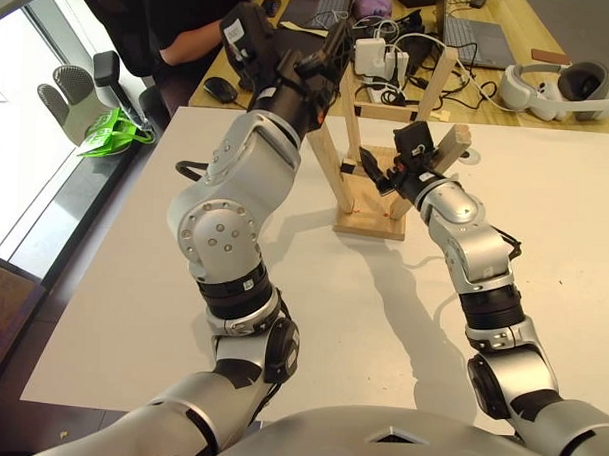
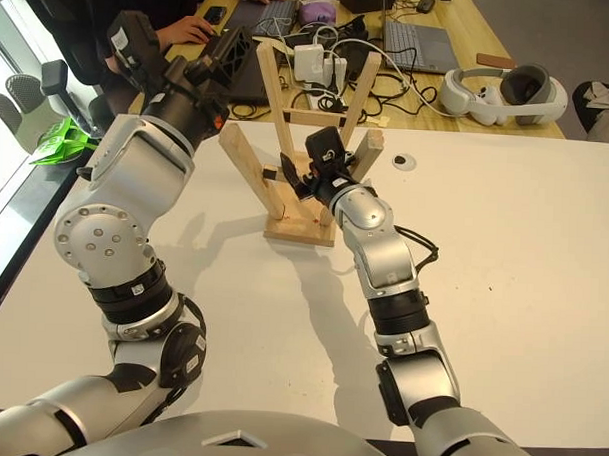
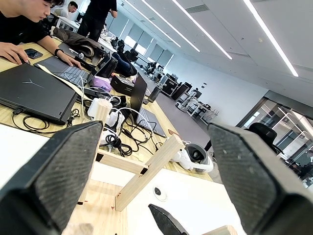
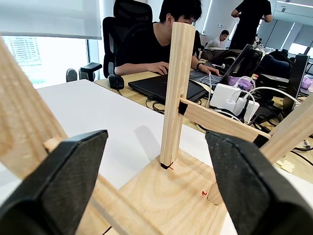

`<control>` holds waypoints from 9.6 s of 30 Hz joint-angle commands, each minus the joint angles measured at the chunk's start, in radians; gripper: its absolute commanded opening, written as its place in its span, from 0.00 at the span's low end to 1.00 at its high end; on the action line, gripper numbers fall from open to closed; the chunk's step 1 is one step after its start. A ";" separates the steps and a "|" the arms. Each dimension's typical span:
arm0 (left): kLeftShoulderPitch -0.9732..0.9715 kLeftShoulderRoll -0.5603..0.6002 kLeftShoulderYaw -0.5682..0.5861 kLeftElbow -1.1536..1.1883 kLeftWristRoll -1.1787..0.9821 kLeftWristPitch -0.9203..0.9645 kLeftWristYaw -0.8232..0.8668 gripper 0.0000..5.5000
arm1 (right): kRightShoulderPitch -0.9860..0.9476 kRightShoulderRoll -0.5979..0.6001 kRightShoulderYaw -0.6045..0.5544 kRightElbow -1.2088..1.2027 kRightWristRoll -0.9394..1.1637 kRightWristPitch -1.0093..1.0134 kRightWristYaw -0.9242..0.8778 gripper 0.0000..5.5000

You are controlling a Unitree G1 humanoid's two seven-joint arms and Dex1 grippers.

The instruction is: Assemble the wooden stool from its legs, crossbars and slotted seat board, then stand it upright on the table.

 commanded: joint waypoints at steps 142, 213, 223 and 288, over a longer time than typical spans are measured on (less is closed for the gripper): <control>0.315 0.277 0.078 0.037 0.743 0.229 -0.217 0.30 | 0.052 -0.165 -0.627 0.176 0.185 0.082 -0.427 0.15; 0.237 0.057 -0.108 -0.094 0.877 0.124 -0.186 0.29 | -0.070 -0.510 -0.588 -0.328 0.719 0.226 0.196 0.78; 0.254 0.058 -0.086 -0.117 0.879 0.125 -0.177 0.29 | 0.467 -0.630 -0.614 -0.755 1.165 0.437 0.283 0.78; 0.234 0.078 -0.134 -0.089 0.894 0.129 -0.207 0.29 | 0.439 -0.466 -0.435 -0.784 1.268 0.173 -1.111 0.46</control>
